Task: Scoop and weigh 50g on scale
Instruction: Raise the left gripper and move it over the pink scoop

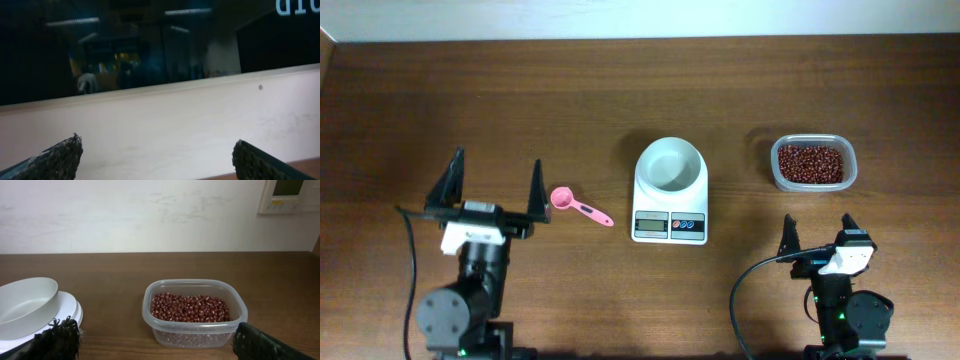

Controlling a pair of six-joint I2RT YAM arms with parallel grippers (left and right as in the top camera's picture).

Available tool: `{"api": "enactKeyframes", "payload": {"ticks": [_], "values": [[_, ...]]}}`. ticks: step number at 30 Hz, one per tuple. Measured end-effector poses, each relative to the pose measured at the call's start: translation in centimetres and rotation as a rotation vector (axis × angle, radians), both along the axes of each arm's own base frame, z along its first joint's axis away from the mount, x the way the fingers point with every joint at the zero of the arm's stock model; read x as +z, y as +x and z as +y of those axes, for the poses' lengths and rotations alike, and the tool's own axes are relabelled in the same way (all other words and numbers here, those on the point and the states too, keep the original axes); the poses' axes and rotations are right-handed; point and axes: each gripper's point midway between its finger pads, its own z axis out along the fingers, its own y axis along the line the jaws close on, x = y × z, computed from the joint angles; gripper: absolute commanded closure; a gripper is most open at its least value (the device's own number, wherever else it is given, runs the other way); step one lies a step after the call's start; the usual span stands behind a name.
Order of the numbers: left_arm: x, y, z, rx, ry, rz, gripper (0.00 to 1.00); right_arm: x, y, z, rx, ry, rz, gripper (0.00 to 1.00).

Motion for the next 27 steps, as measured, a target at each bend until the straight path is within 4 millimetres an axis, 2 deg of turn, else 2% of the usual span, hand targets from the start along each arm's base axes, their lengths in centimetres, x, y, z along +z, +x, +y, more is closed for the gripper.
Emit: {"api": "enactKeyframes", "payload": {"ticks": [2, 8, 9, 15, 19, 23, 27], "values": [[1.3, 1.1, -0.1, -0.007, 0.003, 0.010, 0.01, 0.0, 0.0, 0.0, 0.000, 0.000, 0.000, 0.01], [2.9, 4.0, -0.2, -0.007, 0.004, 0.034, 0.01, 0.0, 0.0, 0.0, 0.000, 0.000, 0.000, 0.01], [3.6, 4.5, -0.2, -0.007, 0.003, 0.028, 0.01, 0.0, 0.0, 0.0, 0.000, 0.000, 0.000, 0.01], [4.9, 8.6, -0.8, -0.036, 0.013, 0.035, 0.01, 0.0, 0.0, 0.0, 0.000, 0.000, 0.000, 0.01], [6.5, 9.3, -1.8, -0.086, 0.033, -0.055, 0.01, 0.0, 0.0, 0.0, 0.000, 0.000, 0.000, 0.01], [6.0, 11.1, -1.9, -0.092, 0.037, -0.084, 0.01, 0.0, 0.0, 0.0, 0.000, 0.000, 0.000, 0.01], [8.8, 10.0, -1.3, -0.059, 0.026, -0.232, 0.01, 0.0, 0.0, 0.0, 0.000, 0.000, 0.000, 0.01]]}}
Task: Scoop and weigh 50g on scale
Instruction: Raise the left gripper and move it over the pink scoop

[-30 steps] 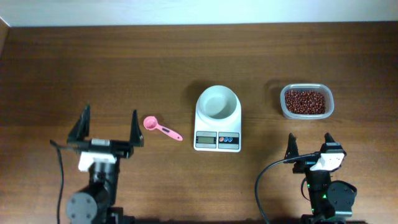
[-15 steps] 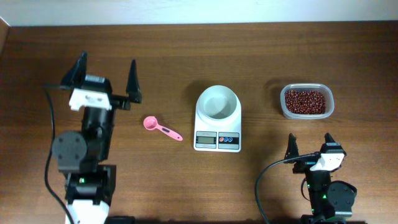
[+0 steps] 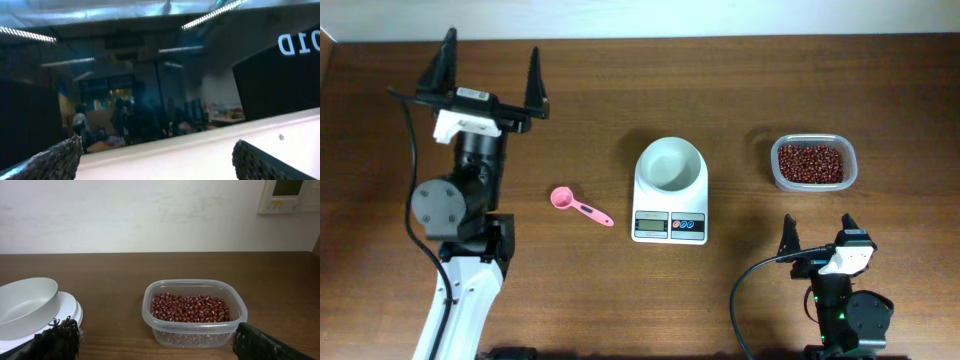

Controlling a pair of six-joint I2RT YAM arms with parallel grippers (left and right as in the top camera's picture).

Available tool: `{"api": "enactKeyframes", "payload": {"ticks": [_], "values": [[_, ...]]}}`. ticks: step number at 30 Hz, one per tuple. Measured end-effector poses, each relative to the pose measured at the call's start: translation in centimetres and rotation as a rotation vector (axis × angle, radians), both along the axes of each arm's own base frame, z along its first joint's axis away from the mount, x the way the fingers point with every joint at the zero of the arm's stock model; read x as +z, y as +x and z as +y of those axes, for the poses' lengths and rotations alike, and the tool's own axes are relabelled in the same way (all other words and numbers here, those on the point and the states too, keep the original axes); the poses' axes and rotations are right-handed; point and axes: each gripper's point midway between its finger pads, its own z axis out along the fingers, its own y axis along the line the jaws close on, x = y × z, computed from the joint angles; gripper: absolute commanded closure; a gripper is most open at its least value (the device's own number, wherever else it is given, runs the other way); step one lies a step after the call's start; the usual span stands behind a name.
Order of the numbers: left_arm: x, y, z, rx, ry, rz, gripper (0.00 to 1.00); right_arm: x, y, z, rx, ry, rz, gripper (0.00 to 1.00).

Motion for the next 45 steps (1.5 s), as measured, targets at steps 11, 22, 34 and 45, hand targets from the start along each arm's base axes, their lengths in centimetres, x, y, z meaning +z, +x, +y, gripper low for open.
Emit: {"api": "enactKeyframes", "payload": {"ticks": [11, 22, 34, 45], "values": [[0.8, -0.4, 0.5, 0.023, -0.017, -0.038, 0.01, 0.0, 0.0, 0.0, 0.000, 0.000, 0.000, 0.01], [-11.0, 3.0, 3.1, 0.138, -0.298, 0.885, 0.01, 0.0, 0.0, 0.0, 0.000, 0.000, 0.000, 0.01], [-13.1, 1.4, 8.3, 0.463, -0.402, 0.932, 0.01, 0.0, 0.0, 0.0, 0.000, 0.000, 0.000, 0.01], [-18.0, -0.6, 5.7, 0.353, -0.395, 1.183, 0.01, 0.0, 0.0, 0.0, 0.000, 0.000, 0.000, 0.01]]}}
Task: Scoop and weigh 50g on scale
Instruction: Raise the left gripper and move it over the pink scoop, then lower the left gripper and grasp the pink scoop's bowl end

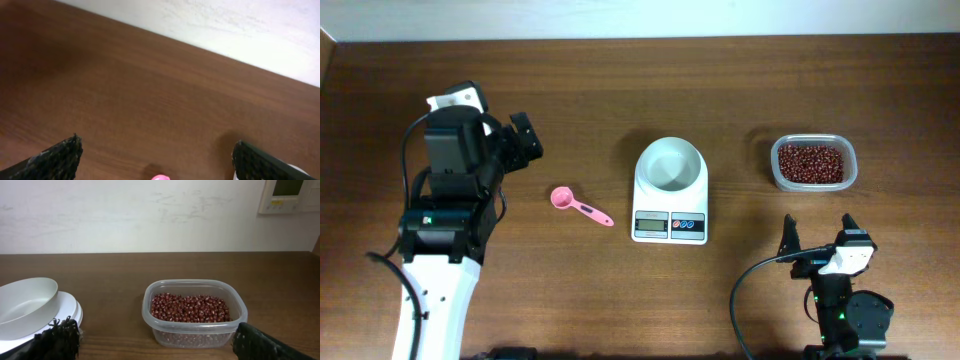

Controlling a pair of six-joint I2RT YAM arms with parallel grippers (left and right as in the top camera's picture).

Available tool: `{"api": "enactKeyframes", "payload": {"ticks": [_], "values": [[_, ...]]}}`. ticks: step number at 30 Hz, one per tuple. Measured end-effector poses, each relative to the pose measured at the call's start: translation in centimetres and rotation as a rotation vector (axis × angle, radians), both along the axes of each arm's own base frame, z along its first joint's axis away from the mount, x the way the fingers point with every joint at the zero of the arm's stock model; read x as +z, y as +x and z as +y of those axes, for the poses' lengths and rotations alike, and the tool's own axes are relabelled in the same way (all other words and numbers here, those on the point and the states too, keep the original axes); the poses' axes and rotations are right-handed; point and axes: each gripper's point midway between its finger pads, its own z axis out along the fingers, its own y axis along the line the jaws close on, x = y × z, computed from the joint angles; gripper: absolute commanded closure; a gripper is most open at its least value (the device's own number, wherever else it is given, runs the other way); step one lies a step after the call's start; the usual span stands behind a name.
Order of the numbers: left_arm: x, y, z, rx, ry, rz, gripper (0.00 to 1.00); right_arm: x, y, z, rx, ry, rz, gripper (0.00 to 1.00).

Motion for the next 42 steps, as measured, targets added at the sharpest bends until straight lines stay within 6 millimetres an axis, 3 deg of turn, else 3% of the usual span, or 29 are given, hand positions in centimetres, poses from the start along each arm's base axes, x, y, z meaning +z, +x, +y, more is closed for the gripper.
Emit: {"api": "enactKeyframes", "payload": {"ticks": [4, 11, 15, 19, 28, 32, 36, 40, 42], "values": [[-1.6, 0.8, -0.4, -0.015, -0.017, 0.046, 0.01, 0.0, 0.0, 0.0, 0.000, 0.000, 0.000, 0.01], [-6.4, 1.6, -5.7, -0.244, -0.217, 0.201, 0.01, 0.0, 0.0, 0.0, 0.000, 0.000, 0.000, 0.01], [-8.4, 2.1, -6.5, -0.252, -0.281, 0.259, 0.01, 0.0, 0.0, 0.0, 0.000, 0.000, 0.000, 0.01], [-9.0, 1.9, -6.6, -0.152, -0.396, 0.295, 0.01, 0.0, 0.0, 0.0, 0.000, 0.000, 0.000, 0.01], [-12.2, -3.4, -6.4, 0.059, -0.532, 0.554, 0.01, 0.0, 0.0, 0.0, 0.000, 0.000, 0.000, 0.01], [-12.5, -3.8, -6.3, 0.124, -0.567, 0.576, 0.01, 0.0, 0.0, 0.0, 0.000, 0.000, 0.000, 0.01], [-13.0, -4.5, -5.4, 0.257, -0.596, 0.596, 0.01, 0.0, 0.0, 0.0, 0.000, 0.000, 0.000, 0.01], [-15.1, -5.9, -4.2, 0.437, -0.615, 0.629, 0.01, 0.0, 0.0, 0.0, 0.000, 0.000, 0.000, 0.01], [-15.7, -6.0, -3.7, 0.507, -0.617, 0.629, 0.17, 0.0, 0.0, 0.0, 0.000, 0.000, 0.000, 0.01]]}}
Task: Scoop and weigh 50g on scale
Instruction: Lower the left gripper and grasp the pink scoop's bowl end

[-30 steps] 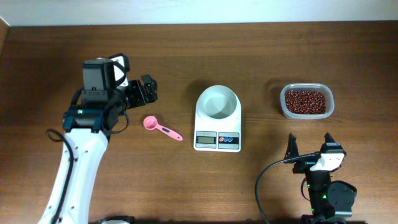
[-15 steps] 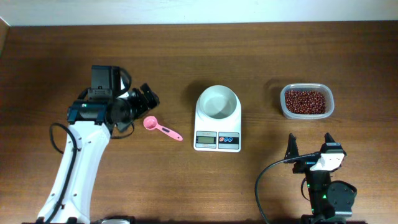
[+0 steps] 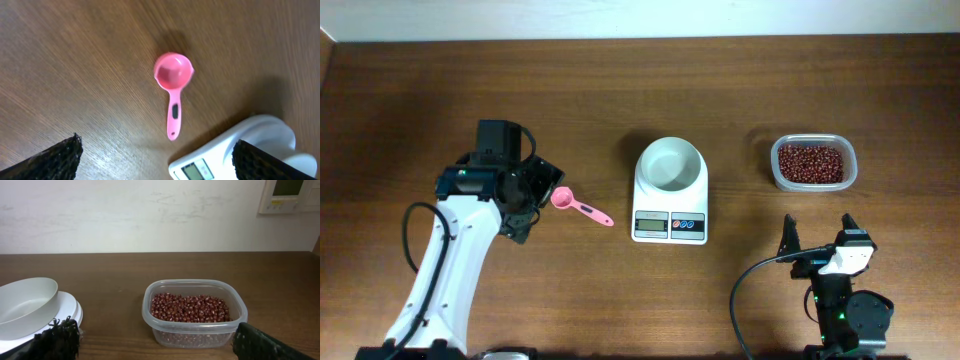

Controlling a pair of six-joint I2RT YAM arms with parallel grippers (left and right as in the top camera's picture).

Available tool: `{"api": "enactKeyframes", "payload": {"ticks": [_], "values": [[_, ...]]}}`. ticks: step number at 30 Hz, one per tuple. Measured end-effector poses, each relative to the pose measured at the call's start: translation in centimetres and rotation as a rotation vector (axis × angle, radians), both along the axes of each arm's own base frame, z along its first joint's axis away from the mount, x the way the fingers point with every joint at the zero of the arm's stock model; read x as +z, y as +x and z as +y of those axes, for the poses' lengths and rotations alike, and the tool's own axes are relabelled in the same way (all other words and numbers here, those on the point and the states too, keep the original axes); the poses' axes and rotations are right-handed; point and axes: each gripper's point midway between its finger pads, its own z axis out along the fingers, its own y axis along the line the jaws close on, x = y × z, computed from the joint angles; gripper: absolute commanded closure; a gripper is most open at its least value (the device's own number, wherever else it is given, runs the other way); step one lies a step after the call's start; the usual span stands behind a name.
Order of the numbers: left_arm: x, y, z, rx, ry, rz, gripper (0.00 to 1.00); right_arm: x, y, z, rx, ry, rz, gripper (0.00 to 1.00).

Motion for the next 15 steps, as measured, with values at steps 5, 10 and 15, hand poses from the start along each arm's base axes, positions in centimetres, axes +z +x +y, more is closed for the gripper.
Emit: {"api": "enactKeyframes", "payload": {"ticks": [5, 10, 15], "values": [[-2.0, 1.0, 0.5, 0.065, 0.013, 0.038, 0.36, 0.0, 0.0, 0.0, 0.000, 0.000, 0.000, 0.01], [-5.5, 1.0, 0.5, 0.072, 0.021, 0.143, 0.36, 0.0, 0.0, 0.0, 0.000, 0.001, 0.000, 0.01], [-7.5, 1.4, 0.5, 0.074, 0.023, 0.182, 0.50, 0.0, 0.0, 0.0, 0.000, 0.001, 0.000, 0.01]]}}
